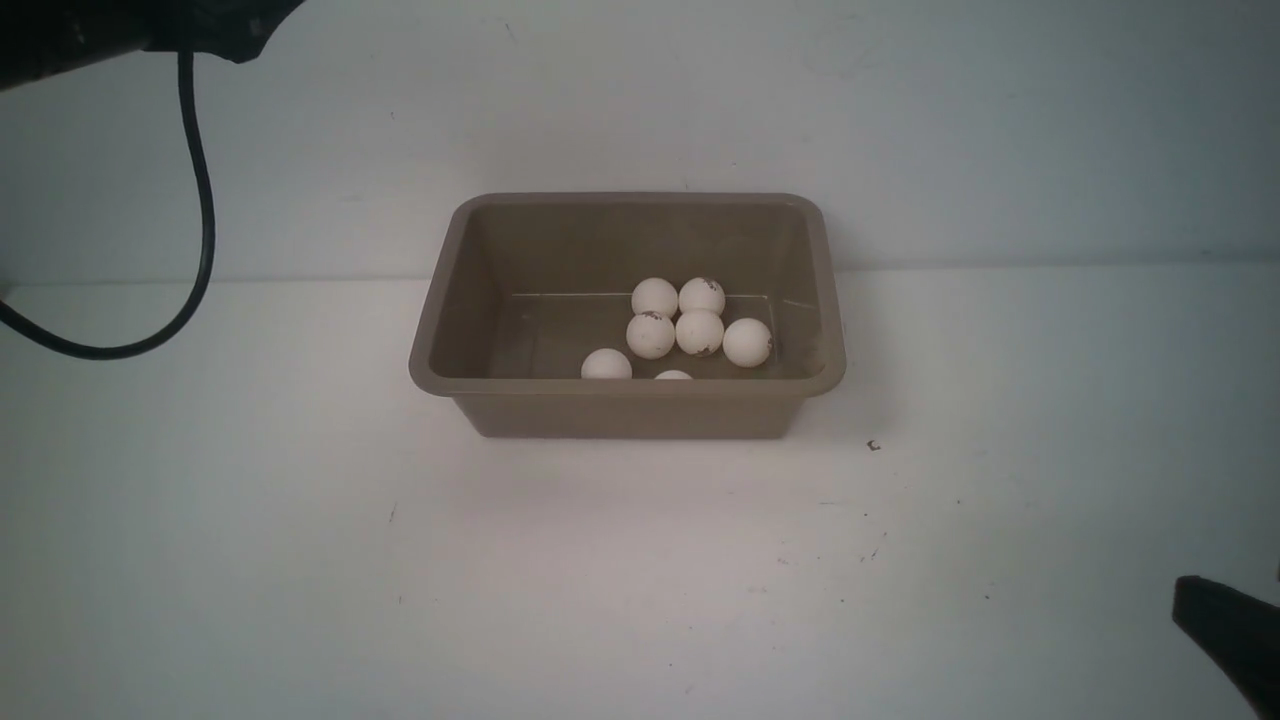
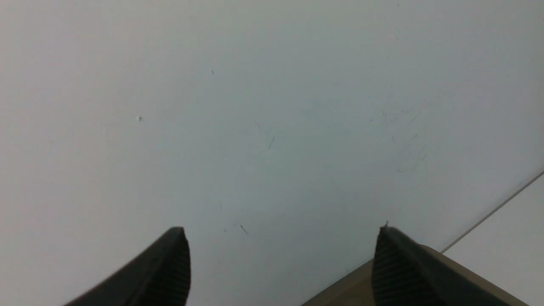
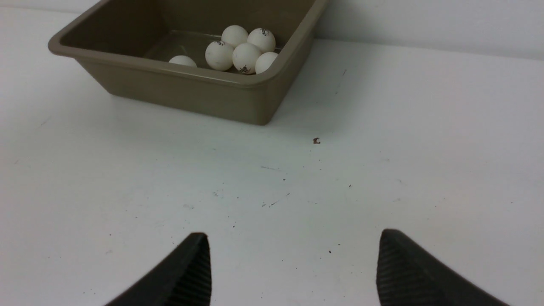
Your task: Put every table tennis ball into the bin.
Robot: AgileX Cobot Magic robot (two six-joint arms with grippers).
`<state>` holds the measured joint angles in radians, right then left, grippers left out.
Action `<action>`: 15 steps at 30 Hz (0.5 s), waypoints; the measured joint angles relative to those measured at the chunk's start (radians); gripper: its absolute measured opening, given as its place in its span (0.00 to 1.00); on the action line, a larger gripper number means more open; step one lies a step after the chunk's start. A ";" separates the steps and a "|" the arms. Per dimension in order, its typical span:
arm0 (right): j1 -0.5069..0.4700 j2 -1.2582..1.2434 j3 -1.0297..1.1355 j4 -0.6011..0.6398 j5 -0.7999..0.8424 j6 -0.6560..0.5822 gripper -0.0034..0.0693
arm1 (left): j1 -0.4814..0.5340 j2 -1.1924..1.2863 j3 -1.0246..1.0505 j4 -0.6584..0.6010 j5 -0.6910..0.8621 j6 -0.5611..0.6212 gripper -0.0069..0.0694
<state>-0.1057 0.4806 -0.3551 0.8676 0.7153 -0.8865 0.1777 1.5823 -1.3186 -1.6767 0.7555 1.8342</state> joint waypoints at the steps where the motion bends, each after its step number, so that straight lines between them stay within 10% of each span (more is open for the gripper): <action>1: 0.000 0.000 0.000 0.000 0.002 0.000 0.70 | 0.000 0.000 0.000 0.000 0.000 0.000 0.77; 15: -0.045 -0.225 0.000 -0.274 0.074 0.000 0.70 | 0.000 0.000 0.000 0.000 0.033 -0.001 0.77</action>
<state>-0.1510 0.2554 -0.3551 0.5933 0.7889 -0.8863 0.1777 1.5823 -1.3186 -1.6767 0.7889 1.8330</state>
